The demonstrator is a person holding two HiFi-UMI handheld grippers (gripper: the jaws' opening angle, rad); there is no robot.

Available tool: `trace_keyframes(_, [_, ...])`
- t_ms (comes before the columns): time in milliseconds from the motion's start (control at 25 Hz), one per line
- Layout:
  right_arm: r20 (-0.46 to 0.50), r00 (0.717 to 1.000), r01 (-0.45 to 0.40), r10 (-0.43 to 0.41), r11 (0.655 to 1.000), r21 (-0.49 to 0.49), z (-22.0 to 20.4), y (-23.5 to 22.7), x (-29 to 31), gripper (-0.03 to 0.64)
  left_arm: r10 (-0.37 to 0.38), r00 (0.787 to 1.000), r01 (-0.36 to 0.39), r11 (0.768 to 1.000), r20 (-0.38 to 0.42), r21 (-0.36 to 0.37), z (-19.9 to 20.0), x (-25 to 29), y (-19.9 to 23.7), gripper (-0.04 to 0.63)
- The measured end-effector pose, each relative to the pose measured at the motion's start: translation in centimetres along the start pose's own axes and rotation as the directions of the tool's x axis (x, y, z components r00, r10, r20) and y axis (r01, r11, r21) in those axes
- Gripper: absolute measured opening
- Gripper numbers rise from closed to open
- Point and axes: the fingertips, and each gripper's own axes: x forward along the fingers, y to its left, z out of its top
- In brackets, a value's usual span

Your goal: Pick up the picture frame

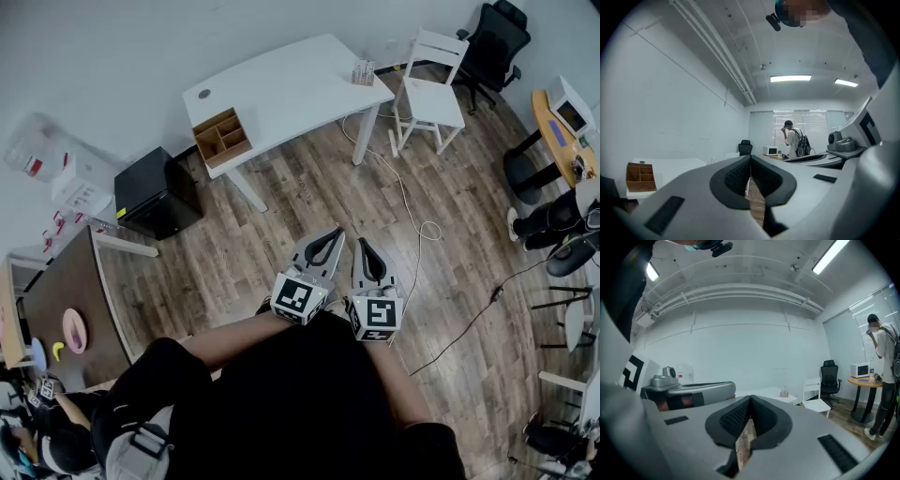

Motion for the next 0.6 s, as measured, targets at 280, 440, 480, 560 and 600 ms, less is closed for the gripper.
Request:
trace_keyframes(280, [0.074, 0.997, -0.004, 0.003, 1.0, 0.006, 0.5, -2.2, -2.0, 0.035, -0.036, 0.999, 0.036, 0.999, 0.005, -0.003, -1.7, 1.1, -3.2, 0.015])
trace_keyframes(440, [0.095, 0.996, -0.007, 0.007, 1.0, 0.01, 0.0, -2.8, -3.0, 0.035, -0.03, 0.998, 0.031, 0.999, -0.051, 0.025, -3.1, 1.1, -4.1, 0.015])
trace_keyframes(480, [0.088, 0.996, -0.005, 0.004, 1.0, 0.015, -0.3, -3.1, -3.0, 0.035, -0.023, 0.998, 0.024, 1.0, -0.054, 0.019, -3.2, 1.0, -4.0, 0.015])
trace_keyframes(560, [0.074, 0.997, -0.001, -0.001, 0.999, 0.036, -0.9, -3.8, -3.0, 0.035, -0.009, 0.998, 0.009, 1.0, -0.057, 0.01, -3.4, 1.0, -3.9, 0.015])
trace_keyframes(600, [0.068, 0.998, 0.0, -0.003, 0.999, 0.048, -1.2, -4.0, -3.0, 0.035, -0.006, 0.998, 0.006, 1.0, -0.059, 0.007, -3.5, 1.0, -3.9, 0.015])
